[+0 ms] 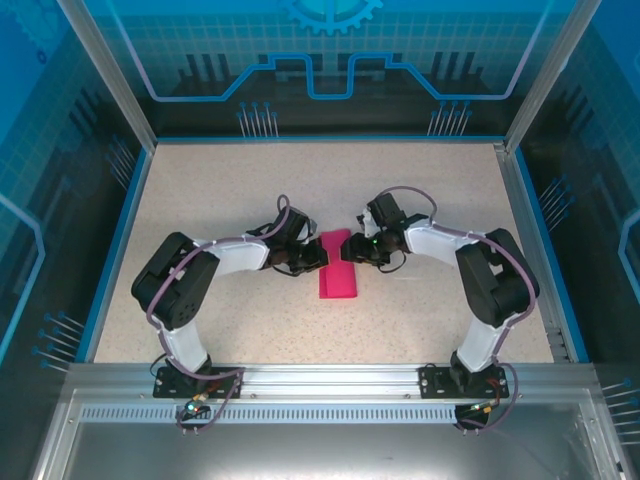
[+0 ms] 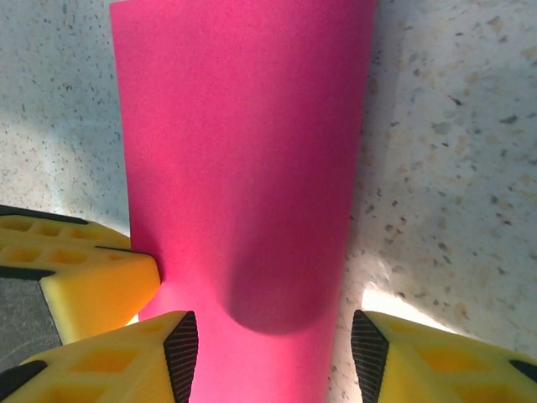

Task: Fold a paper plane with a square sheet of paper (pick it up from the middle)
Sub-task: Fold the square sheet of paper in half at the center of the table.

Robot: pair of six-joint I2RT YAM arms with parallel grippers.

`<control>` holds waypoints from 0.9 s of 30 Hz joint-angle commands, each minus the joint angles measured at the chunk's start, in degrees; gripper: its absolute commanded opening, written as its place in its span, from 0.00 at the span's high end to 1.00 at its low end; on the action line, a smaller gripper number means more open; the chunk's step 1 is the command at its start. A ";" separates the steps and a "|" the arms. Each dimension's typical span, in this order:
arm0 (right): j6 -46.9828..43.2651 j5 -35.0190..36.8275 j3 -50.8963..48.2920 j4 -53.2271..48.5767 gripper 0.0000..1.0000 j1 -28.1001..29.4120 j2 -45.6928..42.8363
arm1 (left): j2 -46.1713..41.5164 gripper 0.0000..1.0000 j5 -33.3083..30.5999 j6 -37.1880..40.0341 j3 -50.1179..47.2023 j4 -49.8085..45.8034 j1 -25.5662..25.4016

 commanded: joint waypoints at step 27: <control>-3.04 5.18 6.65 -10.34 0.53 3.93 8.08 | 0.75 0.90 -7.43 1.92 3.95 -9.03 0.23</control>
